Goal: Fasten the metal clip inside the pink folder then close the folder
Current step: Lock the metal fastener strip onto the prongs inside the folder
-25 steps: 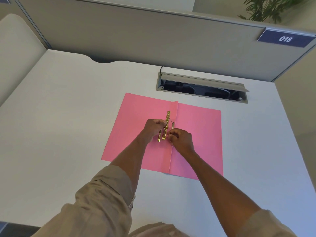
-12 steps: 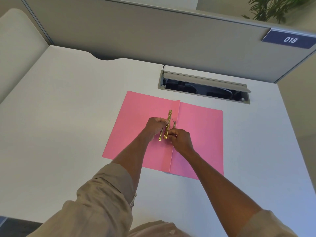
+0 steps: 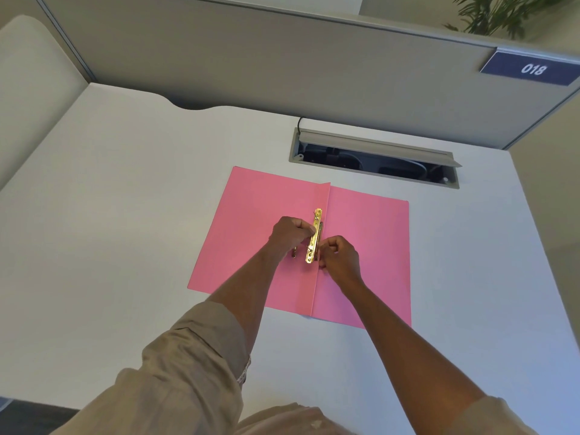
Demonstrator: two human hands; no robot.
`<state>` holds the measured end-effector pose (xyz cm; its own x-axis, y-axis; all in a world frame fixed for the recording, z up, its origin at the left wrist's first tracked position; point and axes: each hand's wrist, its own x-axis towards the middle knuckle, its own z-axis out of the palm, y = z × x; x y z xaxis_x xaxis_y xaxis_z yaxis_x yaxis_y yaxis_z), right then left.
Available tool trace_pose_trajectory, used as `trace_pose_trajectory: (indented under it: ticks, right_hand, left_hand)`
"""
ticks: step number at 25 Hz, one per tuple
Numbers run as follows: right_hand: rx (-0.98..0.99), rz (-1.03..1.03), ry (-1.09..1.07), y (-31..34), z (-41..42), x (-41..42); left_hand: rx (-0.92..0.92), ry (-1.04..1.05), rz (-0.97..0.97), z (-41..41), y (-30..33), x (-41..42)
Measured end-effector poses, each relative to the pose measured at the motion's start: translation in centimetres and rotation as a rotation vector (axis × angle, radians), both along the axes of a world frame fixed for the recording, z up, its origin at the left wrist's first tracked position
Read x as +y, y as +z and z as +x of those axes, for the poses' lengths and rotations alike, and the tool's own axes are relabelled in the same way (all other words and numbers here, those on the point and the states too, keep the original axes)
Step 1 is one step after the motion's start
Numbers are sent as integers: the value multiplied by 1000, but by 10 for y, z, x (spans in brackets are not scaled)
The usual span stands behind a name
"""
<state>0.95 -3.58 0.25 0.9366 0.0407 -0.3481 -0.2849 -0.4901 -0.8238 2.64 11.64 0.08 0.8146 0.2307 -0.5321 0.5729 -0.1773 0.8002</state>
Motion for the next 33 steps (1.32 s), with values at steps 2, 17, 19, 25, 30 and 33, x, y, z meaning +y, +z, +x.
trace_pose_trajectory:
  ticks: [2,17,19,25,30,33]
  right_hand:
    - [26,-45,-1,0,5,3]
    - [24,-204,28,-12,13,0]
    - [27,-205,28,-12,14,-1]
    - [38,-207,30,-15,17,-3]
    - [152,-151,33,-6,24,-2]
    - [24,-193,2,1,37,-4]
  left_hand:
    - [3,-47,125,2,-1,-5]
    - [-260,-166,419,-15,-18,-15]
    - [-262,-243,499,-16,-16,-15]
    - [-310,-330,764,-21,-18,-29]
    - [-302,-348,880,-20,-19,-31]
    - [-303,-366,917,-17,-17,-34]
